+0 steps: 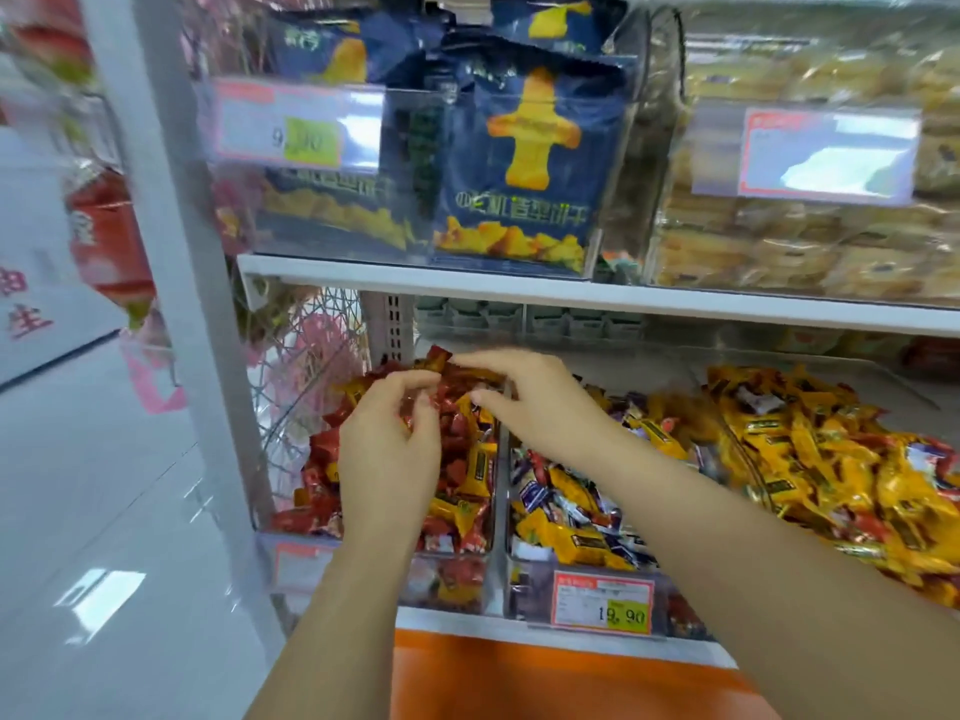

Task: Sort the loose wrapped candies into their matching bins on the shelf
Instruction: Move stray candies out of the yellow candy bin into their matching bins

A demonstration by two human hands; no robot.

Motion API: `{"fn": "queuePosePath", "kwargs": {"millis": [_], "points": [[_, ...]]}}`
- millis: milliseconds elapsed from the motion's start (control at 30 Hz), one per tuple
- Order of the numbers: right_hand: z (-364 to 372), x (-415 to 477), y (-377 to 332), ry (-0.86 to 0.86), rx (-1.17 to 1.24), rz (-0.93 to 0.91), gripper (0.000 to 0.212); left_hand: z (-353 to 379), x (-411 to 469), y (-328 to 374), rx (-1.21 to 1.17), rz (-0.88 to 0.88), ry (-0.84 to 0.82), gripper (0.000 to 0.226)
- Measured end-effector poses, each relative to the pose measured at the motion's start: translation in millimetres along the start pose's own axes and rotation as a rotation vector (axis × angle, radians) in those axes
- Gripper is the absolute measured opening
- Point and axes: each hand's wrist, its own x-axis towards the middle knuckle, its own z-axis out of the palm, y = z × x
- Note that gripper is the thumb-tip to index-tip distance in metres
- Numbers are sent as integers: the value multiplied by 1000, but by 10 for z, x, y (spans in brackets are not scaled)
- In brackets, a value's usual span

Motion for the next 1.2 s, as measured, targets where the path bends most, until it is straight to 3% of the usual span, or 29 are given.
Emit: {"fn": "queuePosePath", "kwargs": {"millis": [433, 733, 933, 1033, 1200], "points": [[-808, -1152, 500, 103, -60, 153, 23, 777, -380, 627, 44, 235, -307, 21], [-1460, -1874, 1387, 234, -65, 283, 22, 1488, -657, 1156, 63, 483, -623, 20], [-1964, -2300, 1990, 414, -226, 377, 18, 2020, -702, 1558, 106, 587, -787, 20], [-2082, -2520, 2234, 405, -275, 452, 21, 2354, -798, 1759, 148, 624, -927, 22], [-2015, -2754, 2472, 362, -84, 472, 32, 2915, -966, 1916, 246, 728, -1044, 33]]}}
